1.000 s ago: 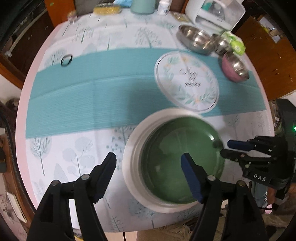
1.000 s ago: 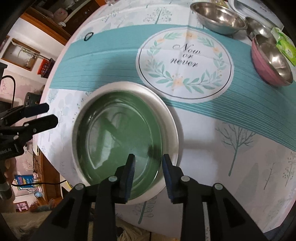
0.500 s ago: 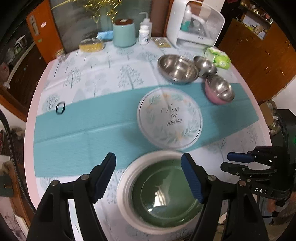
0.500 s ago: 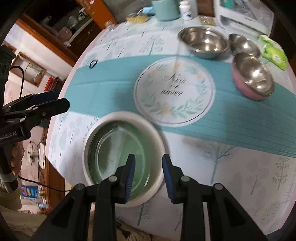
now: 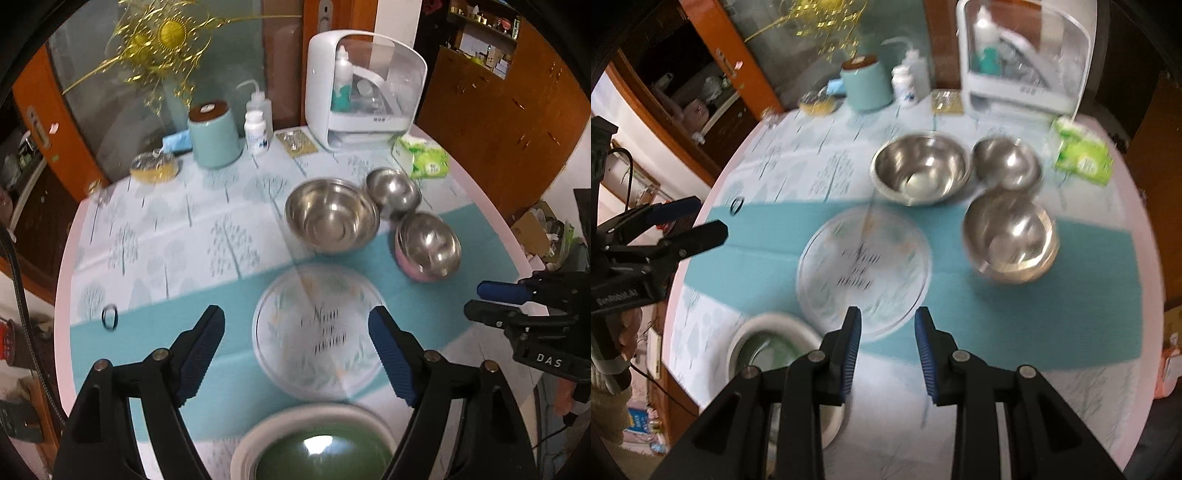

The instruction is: Organize plates and bowls

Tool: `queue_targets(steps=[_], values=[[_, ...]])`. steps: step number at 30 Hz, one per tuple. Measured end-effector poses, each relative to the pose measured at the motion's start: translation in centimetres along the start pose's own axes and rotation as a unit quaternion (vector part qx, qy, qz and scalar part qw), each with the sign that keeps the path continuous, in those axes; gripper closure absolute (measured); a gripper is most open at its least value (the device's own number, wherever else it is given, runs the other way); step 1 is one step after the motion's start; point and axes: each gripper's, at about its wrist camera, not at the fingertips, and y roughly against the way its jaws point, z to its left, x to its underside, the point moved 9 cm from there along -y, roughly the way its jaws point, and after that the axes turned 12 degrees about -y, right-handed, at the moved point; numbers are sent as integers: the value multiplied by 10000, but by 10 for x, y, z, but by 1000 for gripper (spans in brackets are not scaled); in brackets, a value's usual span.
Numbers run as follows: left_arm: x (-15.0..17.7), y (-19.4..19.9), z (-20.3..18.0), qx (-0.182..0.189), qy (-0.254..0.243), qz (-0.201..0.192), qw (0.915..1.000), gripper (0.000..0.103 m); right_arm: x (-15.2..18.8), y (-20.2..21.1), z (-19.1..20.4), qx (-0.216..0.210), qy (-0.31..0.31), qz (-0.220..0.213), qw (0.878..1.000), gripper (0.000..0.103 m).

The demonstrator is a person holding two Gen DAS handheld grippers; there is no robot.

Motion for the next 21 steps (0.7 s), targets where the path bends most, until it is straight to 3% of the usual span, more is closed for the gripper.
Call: queue_targets(steps=[5, 11, 21], values=[[-37, -25, 3, -132, -82, -143, 9998, 24, -43, -5, -16, -13, -132, -104, 9999, 73], [-71, -75, 9, -165, -24, -36, 9999, 24, -85, -31, -38, 119, -260, -92, 9995, 73], [-82, -160, 34, -72, 415, 439, 9981, 24, -118, -86, -64, -93, -809, 382, 9959, 73]])
